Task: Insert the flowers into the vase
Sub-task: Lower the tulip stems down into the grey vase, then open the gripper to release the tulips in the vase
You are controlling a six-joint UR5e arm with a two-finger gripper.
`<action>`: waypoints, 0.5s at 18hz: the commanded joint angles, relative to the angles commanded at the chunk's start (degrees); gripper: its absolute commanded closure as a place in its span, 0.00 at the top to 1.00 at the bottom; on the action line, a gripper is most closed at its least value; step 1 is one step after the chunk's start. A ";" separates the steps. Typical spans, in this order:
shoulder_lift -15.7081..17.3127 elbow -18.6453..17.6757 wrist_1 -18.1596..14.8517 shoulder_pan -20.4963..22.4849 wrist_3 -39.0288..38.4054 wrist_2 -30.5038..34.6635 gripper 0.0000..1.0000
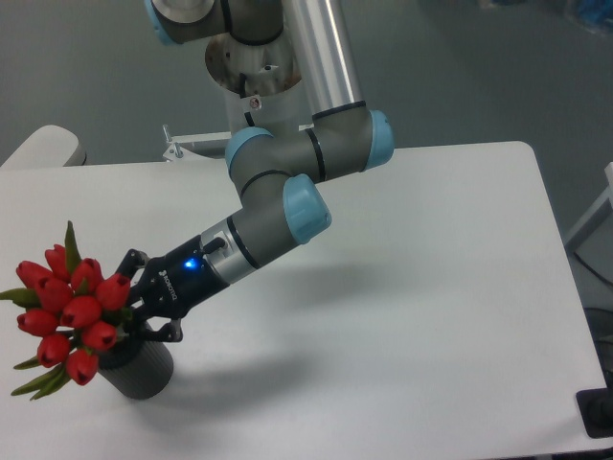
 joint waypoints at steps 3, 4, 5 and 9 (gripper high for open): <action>-0.18 -0.26 0.00 0.09 -0.53 0.00 0.81; -0.18 -0.44 -0.09 0.17 -0.61 0.00 0.86; -0.09 -0.96 0.00 0.26 -0.62 0.00 0.90; 0.17 -1.67 0.00 0.26 -0.44 0.00 1.00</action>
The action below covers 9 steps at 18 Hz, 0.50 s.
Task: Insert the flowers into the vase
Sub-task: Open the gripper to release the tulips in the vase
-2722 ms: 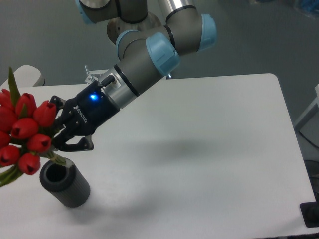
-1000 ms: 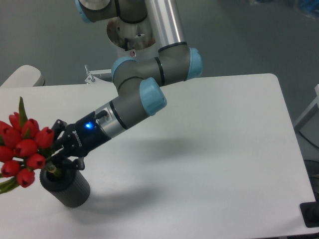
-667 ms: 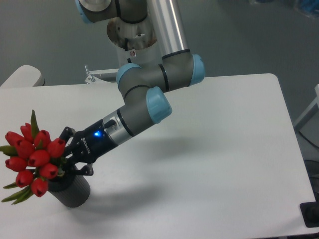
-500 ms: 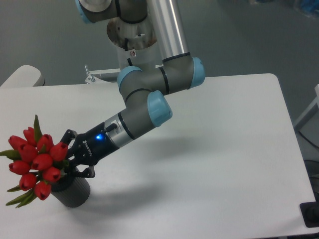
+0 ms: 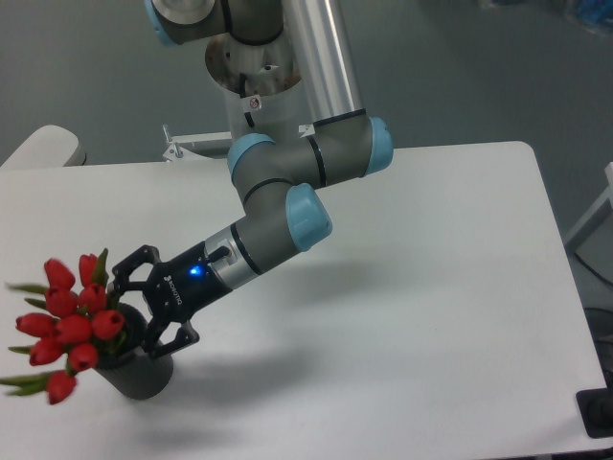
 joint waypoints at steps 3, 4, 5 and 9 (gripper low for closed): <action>0.26 -0.53 0.00 0.17 0.26 0.00 1.00; 0.53 -0.79 0.00 0.61 0.26 0.00 1.00; 0.96 -1.31 0.09 1.14 0.35 0.00 1.00; 2.72 -2.28 0.09 2.46 0.53 0.17 1.00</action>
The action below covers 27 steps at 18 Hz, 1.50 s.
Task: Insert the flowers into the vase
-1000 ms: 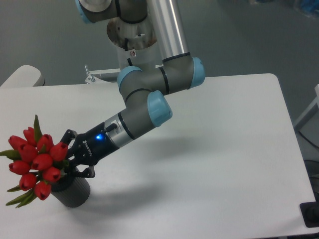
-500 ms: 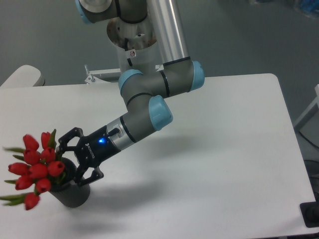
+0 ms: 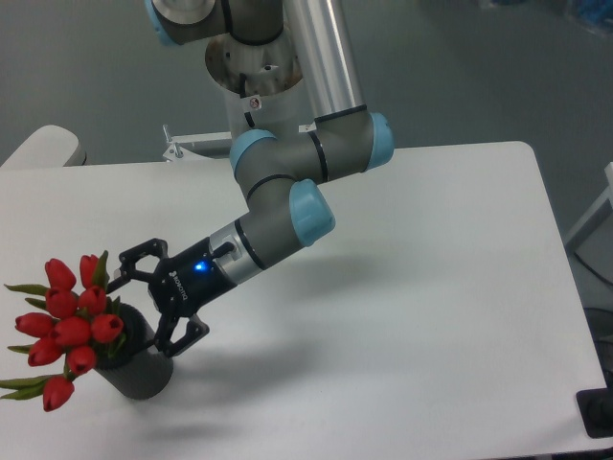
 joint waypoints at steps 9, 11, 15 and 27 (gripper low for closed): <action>5.09 -1.41 -0.26 5.01 -0.96 1.31 1.00; 7.12 -1.15 -0.18 5.89 -1.06 5.51 1.00; 9.67 0.87 -0.18 7.56 -0.53 13.44 1.00; 10.73 7.38 -0.53 7.39 5.51 46.73 1.00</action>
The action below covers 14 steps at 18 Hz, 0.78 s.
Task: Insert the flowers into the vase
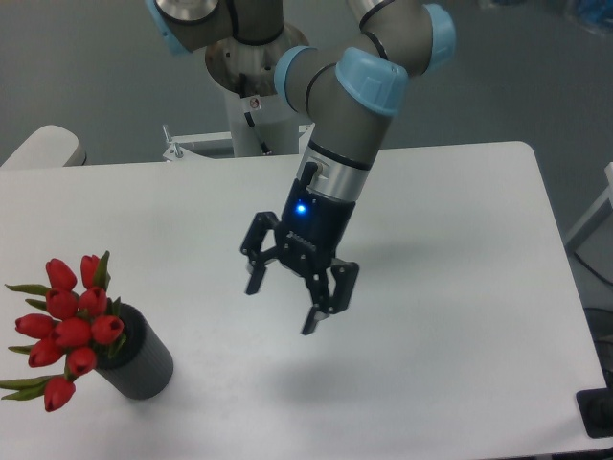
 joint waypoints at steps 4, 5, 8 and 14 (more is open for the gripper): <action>0.97 -0.53 -2.19 -0.09 7.23 5.82 1.00; 1.06 -0.09 -3.16 -0.09 7.41 6.62 1.00; 1.06 1.75 -5.53 0.17 10.56 9.25 1.00; 0.18 10.88 -20.28 1.14 25.41 15.40 1.00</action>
